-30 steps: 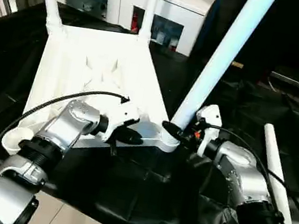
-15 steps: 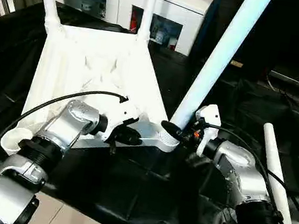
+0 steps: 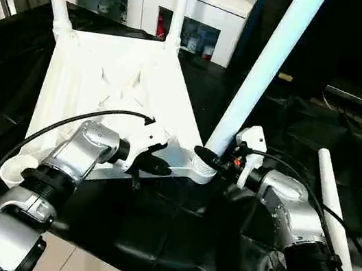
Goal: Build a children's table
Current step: Rotate leg to tighten
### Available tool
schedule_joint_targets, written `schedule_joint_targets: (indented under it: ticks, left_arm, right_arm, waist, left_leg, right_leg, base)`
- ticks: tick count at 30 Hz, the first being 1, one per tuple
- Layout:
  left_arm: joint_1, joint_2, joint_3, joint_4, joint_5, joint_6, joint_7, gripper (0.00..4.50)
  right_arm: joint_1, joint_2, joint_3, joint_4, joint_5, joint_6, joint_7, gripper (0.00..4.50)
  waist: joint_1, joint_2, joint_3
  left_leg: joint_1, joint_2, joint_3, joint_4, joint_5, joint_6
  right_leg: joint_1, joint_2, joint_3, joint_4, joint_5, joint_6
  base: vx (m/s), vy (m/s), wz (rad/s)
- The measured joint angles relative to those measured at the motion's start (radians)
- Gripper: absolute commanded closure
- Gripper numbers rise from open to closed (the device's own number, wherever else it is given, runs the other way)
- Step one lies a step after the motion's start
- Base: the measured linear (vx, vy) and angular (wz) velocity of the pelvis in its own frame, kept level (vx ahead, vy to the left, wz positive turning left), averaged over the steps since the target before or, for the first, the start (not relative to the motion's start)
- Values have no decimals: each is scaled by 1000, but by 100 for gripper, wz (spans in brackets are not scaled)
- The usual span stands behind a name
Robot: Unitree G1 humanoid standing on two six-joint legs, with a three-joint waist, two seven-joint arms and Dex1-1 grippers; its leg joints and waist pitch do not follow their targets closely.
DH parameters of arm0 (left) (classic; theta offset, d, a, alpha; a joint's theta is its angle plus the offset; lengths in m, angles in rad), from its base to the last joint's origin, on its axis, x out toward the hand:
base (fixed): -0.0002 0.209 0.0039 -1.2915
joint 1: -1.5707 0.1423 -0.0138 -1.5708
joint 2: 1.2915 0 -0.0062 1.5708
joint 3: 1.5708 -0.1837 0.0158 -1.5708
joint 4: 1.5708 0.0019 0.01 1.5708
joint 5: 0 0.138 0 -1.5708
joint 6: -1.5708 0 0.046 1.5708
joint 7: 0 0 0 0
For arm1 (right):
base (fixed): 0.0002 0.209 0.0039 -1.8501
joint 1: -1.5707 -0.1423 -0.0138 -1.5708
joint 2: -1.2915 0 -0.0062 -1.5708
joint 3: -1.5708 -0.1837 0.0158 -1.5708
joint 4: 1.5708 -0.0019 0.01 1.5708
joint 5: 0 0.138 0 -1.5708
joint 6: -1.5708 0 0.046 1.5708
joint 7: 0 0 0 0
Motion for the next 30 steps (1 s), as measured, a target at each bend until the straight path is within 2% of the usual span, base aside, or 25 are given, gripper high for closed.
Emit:
schedule_joint_targets:
  ticks: [4, 7, 11, 14, 17, 23, 30]
  left_arm:
    - [0, -13, 11, 10, -6, 6, 12, 450]
    - [-1, -34, 27, 18, -6, 32, 64, 450]
    - [-32, -131, 45, 53, 16, 96, 235, 450]
    - [-48, -192, 56, 75, 21, 131, 332, 450]
    - [-67, -261, 58, 102, 40, 147, 428, 450]
    - [-75, -309, 75, 101, 46, 185, 505, 450]
    - [-83, -299, 77, 117, 44, 178, 506, 450]
  right_arm:
    - [-3, 4, -1, 7, -5, 0, -20, 259]
    - [-25, 39, -9, 50, -18, -18, -115, 259]
    - [-102, 117, -74, 171, -34, -35, -386, 259]
    - [-142, 148, -110, 235, -30, -46, -499, 259]
    - [-185, 169, -140, 305, -29, -64, -608, 259]
    - [-240, 199, -158, 394, -43, -108, -699, 259]
    - [-253, 203, -158, 428, -55, -142, -687, 259]
  waist:
    - [0, 0, 0]
    - [-6, -1, -1]
    - [-15, -1, 0]
    - [-15, 3, -3]
    - [-14, -1, -7]
    - [-12, -5, -11]
    - [-11, -5, -12]
  left_leg:
    - [1, 0, 0, 0, 0, 0]
    - [2, 0, 0, 1, 0, 0]
    - [2, 0, -2, 2, 0, 0]
    - [2, -1, -2, 1, 0, 0]
    - [1, -1, -2, 1, 0, 0]
    - [0, -2, -1, -2, -2, 3]
    - [1, -2, 0, -8, -2, 3]
  right_leg:
    - [1, 0, 0, 0, 0, 1]
    - [1, 0, 0, 0, -1, 1]
    - [1, 0, -2, -7, -1, 1]
    - [1, 0, -2, -13, -1, 1]
    - [1, 0, -1, -16, 0, 1]
    - [0, 0, -1, -16, 6, 0]
    - [-1, 0, -2, -16, 7, 1]
  base:
    - [0, 0, 0]
    - [0, 0, 0]
    - [0, 0, 0]
    - [0, 0, 0]
    - [0, 0, 0]
    - [0, 0, 0]
    - [0, 0, 0]
